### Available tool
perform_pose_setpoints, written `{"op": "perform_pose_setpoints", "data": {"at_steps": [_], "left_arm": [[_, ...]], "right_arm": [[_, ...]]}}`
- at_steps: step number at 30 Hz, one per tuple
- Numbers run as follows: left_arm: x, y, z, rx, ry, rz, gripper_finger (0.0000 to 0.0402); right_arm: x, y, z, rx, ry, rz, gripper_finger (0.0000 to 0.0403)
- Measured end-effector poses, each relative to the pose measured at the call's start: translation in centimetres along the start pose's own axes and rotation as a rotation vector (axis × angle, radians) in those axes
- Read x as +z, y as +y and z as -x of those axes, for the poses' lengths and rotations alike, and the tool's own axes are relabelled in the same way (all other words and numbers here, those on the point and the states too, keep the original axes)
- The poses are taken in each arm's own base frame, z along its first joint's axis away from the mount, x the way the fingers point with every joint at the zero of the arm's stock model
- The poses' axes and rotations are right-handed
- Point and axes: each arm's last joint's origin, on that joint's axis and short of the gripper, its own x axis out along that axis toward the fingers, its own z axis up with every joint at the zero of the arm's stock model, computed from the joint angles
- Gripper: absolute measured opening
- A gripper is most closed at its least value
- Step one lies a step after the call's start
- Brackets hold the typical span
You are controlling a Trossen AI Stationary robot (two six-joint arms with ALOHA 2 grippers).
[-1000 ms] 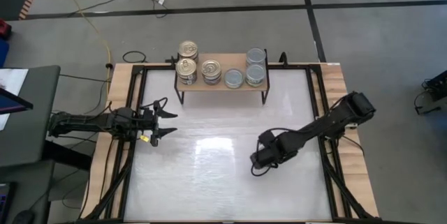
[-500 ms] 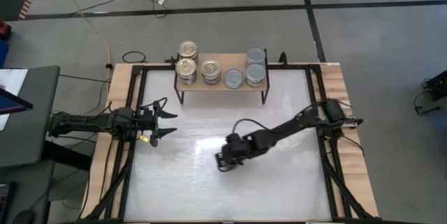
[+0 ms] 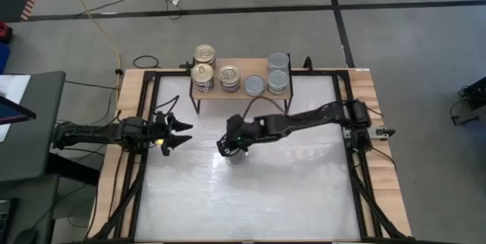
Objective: Stack canned seafood by type on shelf
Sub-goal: Stack the green white tuna can on top of the other green white tuna can on the shelf
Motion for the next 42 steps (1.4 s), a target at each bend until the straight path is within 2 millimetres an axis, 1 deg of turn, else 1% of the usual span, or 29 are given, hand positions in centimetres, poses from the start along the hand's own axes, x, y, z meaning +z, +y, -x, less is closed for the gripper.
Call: {"op": "perform_pose_setpoints", "data": {"at_steps": [2, 4, 7, 9, 12, 14, 16, 18, 19, 21, 24, 26, 27, 31, 34, 36, 38, 40, 42], "left_arm": [[0.1, 0.0, 0.1, 0.021, 0.029, 0.083, 0.0254], [0.3, -0.1, 0.1, 0.076, 0.101, 0.165, 0.0254], [0.4, -0.3, -0.1, 0.142, 0.202, 0.257, 0.0250], [0.4, -0.6, -0.5, 0.159, 0.253, 0.276, 0.0245], [0.2, -1.1, -1.5, 0.190, 0.318, 0.300, 0.0236], [0.1, -1.4, -2.4, 0.216, 0.336, 0.314, 0.0231], [-0.1, -1.8, -3.3, 0.223, 0.345, 0.324, 0.0227], [-0.4, -2.0, -4.2, 0.239, 0.362, 0.341, 0.0225], [-0.6, -2.2, -4.7, 0.242, 0.368, 0.348, 0.0224], [-0.8, -2.5, -5.6, 0.262, 0.371, 0.362, 0.0224], [-1.2, -3.1, -7.1, 0.301, 0.395, 0.353, 0.0224], [-1.3, -3.8, -8.2, 0.322, 0.415, 0.331, 0.0223], [-1.4, -4.3, -8.7, 0.330, 0.420, 0.318, 0.0223], [-1.9, -6.2, -10.9, 0.387, 0.397, 0.240, 0.0223], [-2.7, -6.8, -12.0, 0.444, 0.383, 0.245, 0.0223], [-3.5, -7.0, -12.5, 0.461, 0.380, 0.263, 0.0223], [-4.1, -7.2, -13.2, 0.459, 0.359, 0.331, 0.0223], [-4.7, -7.3, -13.6, 0.458, 0.345, 0.381, 0.0223], [-5.4, -7.3, -14.2, 0.445, 0.328, 0.424, 0.0223]], "right_arm": [[0.3, 0.3, 1.6, 0.005, -0.004, 0.061, 0.0029], [-0.2, 0.2, 2.9, -0.049, 0.014, 0.125, 0.0025], [-1.6, -0.2, 5.7, -0.170, 0.021, 0.170, 0.0021], [-3.0, -0.8, 7.3, -0.246, 0.013, 0.172, 0.0021], [-6.1, -2.9, 8.5, -0.312, 0.004, 0.143, 0.0020], [-8.1, -4.5, 9.3, -0.293, -0.016, 0.090, 0.0020], [-10.0, -6.2, 9.8, -0.224, -0.040, 0.026, 0.0020], [-11.9, -8.3, 9.6, -0.136, -0.054, -0.048, 0.0019], [-12.7, -9.4, 9.3, -0.088, -0.062, -0.081, 0.0019], [-13.4, -11.0, 8.8, 0.034, -0.091, -0.155, 0.0020], [-13.7, -13.1, 8.0, 0.144, -0.132, -0.249, 0.0029], [-13.6, -14.3, 7.3, 0.149, -0.152, -0.270, 0.0036], [-13.4, -14.5, 7.2, 0.151, -0.162, -0.260, 0.0038], [-12.3, -14.2, 6.7, 0.141, -0.192, -0.089, 0.0034], [-11.6, -13.3, 6.3, 0.139, -0.207, -0.001, 0.0021], [-11.1, -12.7, 6.0, 0.134, -0.218, 0.009, 0.0016], [-10.7, -12.5, 5.4, 0.124, -0.222, -0.020, 0.0019], [-10.2, -12.0, 4.7, 0.122, -0.225, -0.060, 0.0034], [-9.9, -11.6, 3.9, 0.121, -0.214, -0.065, 0.0059]]}}
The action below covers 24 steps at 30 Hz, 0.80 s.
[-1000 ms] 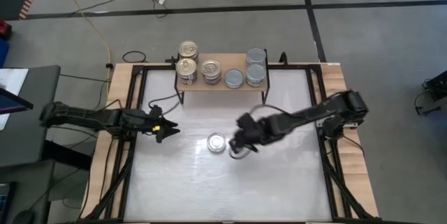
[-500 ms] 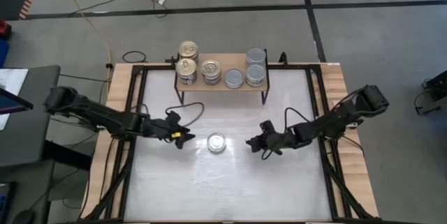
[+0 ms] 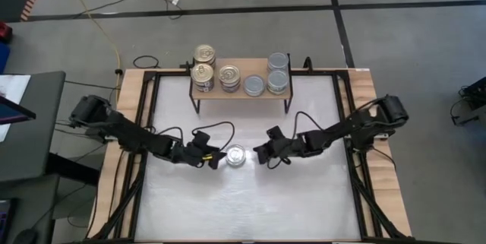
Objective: Stack canned seafood by type on shelf
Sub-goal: Stack the green white tuna can on top of the other green white tuna can on the shelf
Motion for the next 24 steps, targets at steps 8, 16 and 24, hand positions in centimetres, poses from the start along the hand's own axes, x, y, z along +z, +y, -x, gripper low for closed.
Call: {"op": "perform_pose_setpoints", "data": {"at_steps": [8, 16, 24], "left_arm": [[-1.6, 0.7, -1.9, 0.014, 0.022, 0.118, 0.0223], [-2.0, 0.9, -2.3, 0.009, 0.049, 0.142, 0.0223], [-1.7, 1.1, -2.5, 0.023, 0.039, 0.192, 0.0223]], "right_arm": [[-0.2, 0.4, -3.1, -0.032, 0.038, -0.009, 0.0153], [-0.2, 0.8, -4.9, -0.017, 0.107, -0.010, 0.0206], [-0.2, 0.8, -6.3, -0.010, 0.160, -0.017, 0.0170]]}}
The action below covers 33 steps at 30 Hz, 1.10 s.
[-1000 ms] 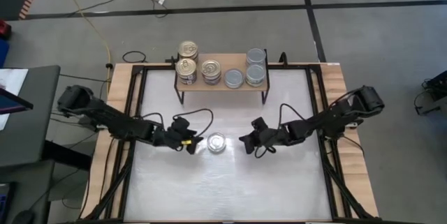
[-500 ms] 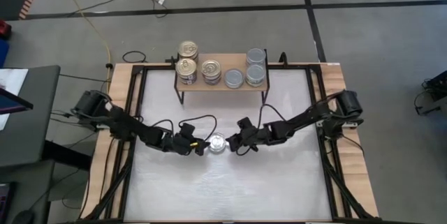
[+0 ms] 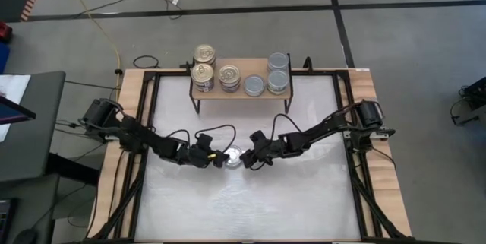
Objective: Stack canned seafood by type on shelf
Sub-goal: Stack the green white tuna can on top of the other green white tuna can on the shelf
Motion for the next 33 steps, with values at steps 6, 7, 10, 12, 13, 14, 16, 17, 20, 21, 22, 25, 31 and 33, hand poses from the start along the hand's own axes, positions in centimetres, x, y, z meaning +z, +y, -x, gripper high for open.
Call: {"op": "perform_pose_setpoints", "data": {"at_steps": [6, 7, 10, 12, 13, 14, 16, 17, 20, 21, 22, 25, 31, 33], "left_arm": [[0.3, 0.3, -0.2, 0.030, -0.007, 0.039, 0.0223], [0.3, 0.4, -0.2, 0.035, -0.006, 0.041, 0.0223], [0.3, 0.5, -0.2, 0.047, -0.004, 0.046, 0.0223], [0.3, 0.6, -0.2, 0.052, -0.003, 0.053, 0.0223], [0.3, 0.6, -0.2, 0.052, -0.004, 0.068, 0.0223], [0.3, 0.6, -0.2, 0.052, -0.004, 0.087, 0.0223], [0.3, 0.5, -0.2, 0.049, -0.004, 0.111, 0.0223], [0.3, 0.5, -0.2, 0.049, 0.000, 0.113, 0.0223], [0.1, 0.5, -0.2, 0.043, 0.041, 0.118, 0.0223], [0.1, 0.5, -0.1, 0.040, 0.054, 0.124, 0.0223], [0.0, 0.5, -0.1, 0.038, 0.062, 0.138, 0.0223], [-0.3, 0.4, 0.0, 0.035, 0.076, 0.185, 0.0223], [-1.0, 0.2, 0.4, 0.030, 0.101, 0.283, 0.0223], [-1.2, 0.2, 0.5, 0.029, 0.107, 0.309, 0.0223]], "right_arm": [[-0.2, -0.2, -0.4, -0.003, 0.000, -0.031, 0.0109], [-0.2, -0.2, -0.4, -0.002, 0.000, -0.033, 0.0100], [-0.2, -0.2, -0.4, 0.001, -0.002, -0.022, 0.0079], [-0.2, -0.2, -0.4, 0.002, -0.003, -0.022, 0.0071], [-0.2, -0.2, -0.4, 0.002, -0.002, -0.023, 0.0067], [-0.2, -0.2, -0.4, 0.001, -0.002, -0.026, 0.0065], [-0.2, -0.2, -0.4, 0.001, -0.002, -0.025, 0.0061], [-0.2, -0.2, -0.4, 0.001, -0.002, -0.025, 0.0059], [-0.2, -0.2, -0.4, 0.000, -0.001, -0.025, 0.0054], [-0.2, -0.2, -0.4, -0.001, -0.001, -0.024, 0.0052], [-0.2, -0.2, -0.4, -0.001, -0.001, -0.022, 0.0051], [-0.2, -0.2, -0.4, -0.001, -0.001, -0.017, 0.0047], [-0.2, -0.2, -0.4, -0.002, 0.000, -0.001, 0.0035], [-0.2, -0.2, -0.4, -0.003, 0.000, 0.003, 0.0029]]}}
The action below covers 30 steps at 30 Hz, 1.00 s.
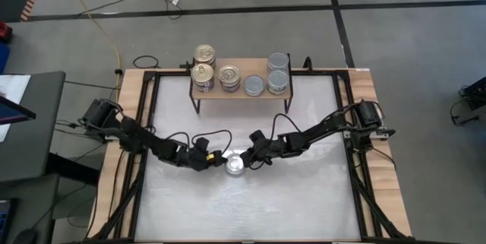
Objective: Stack canned seafood by type on shelf
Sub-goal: Stack the green white tuna can on top of the other green white tuna can on the shelf
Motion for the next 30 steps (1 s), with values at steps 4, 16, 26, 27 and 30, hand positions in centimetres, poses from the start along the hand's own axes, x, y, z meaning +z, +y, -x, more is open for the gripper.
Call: {"op": "perform_pose_setpoints", "data": {"at_steps": [4, 16, 26, 27, 30], "left_arm": [[-0.4, -0.1, 0.2, -0.013, 0.019, 0.037, 0.0223], [-1.6, -1.0, -1.3, -0.041, 0.062, 0.037, 0.0223], [-3.0, -2.0, -3.7, -0.036, 0.088, 0.026, 0.0224], [-3.0, -2.1, -3.8, -0.036, 0.086, 0.025, 0.0224], [-3.0, -2.0, -3.8, -0.038, 0.065, 0.026, 0.0224]], "right_arm": [[0.0, 0.0, 0.0, -0.001, 0.001, 0.008, 0.0021], [0.0, -0.1, 0.0, -0.006, 0.004, 0.011, 0.0021], [-0.1, -0.2, 0.0, -0.018, 0.018, 0.015, 0.0022], [-0.2, -0.2, 0.0, -0.017, 0.023, 0.015, 0.0022], [-0.4, -0.2, 0.0, -0.021, 0.031, 0.019, 0.0022]]}}
